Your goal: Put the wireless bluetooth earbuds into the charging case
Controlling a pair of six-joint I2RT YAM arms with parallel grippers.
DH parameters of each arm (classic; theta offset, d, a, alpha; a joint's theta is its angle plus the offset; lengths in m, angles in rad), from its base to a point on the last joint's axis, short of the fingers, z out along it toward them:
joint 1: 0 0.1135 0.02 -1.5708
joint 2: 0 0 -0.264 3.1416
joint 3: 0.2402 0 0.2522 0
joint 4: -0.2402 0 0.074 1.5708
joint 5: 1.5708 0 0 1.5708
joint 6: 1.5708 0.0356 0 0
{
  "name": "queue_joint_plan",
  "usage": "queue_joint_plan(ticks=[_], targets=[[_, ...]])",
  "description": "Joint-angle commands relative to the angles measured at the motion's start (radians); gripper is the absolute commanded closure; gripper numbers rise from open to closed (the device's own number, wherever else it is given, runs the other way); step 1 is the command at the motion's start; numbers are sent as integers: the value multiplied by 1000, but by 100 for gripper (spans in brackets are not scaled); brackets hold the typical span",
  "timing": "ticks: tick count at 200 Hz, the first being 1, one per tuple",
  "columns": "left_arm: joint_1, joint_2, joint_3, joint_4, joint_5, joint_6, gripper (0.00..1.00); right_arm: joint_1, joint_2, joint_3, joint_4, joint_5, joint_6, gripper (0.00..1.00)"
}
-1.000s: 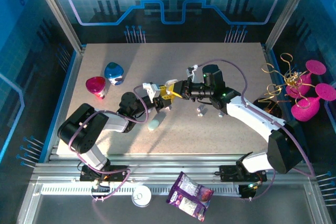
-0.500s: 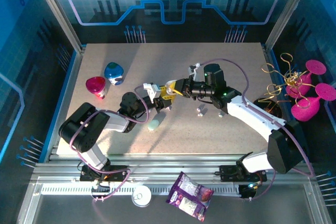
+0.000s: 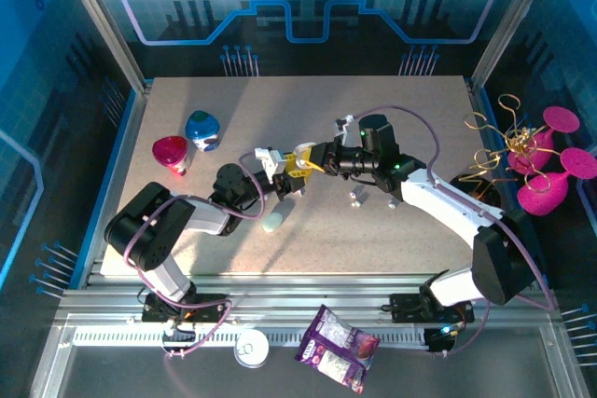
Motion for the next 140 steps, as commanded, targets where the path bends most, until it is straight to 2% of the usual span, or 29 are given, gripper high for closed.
queue_joint_plan(ticks=[1, 19, 42, 74, 102, 140], targets=[[-9, -23, 7, 39, -6, 15, 67, -2, 10, 27, -90, 26, -58, 90], [-8, -19, 9, 39, -4, 16, 67, 4, 8, 43, -123, 26, -81, 87], [-9, -17, 9, 39, -3, 14, 67, 10, 2, 71, -176, 41, -116, 76], [-8, -17, 7, 39, -1, 17, 67, 10, -9, 94, -217, 56, -146, 66], [-9, -15, 7, 39, -2, 19, 67, 9, -16, 109, -231, 53, -162, 63], [-9, -11, 12, 39, 1, 18, 67, 12, -18, 122, -243, 46, -173, 64]])
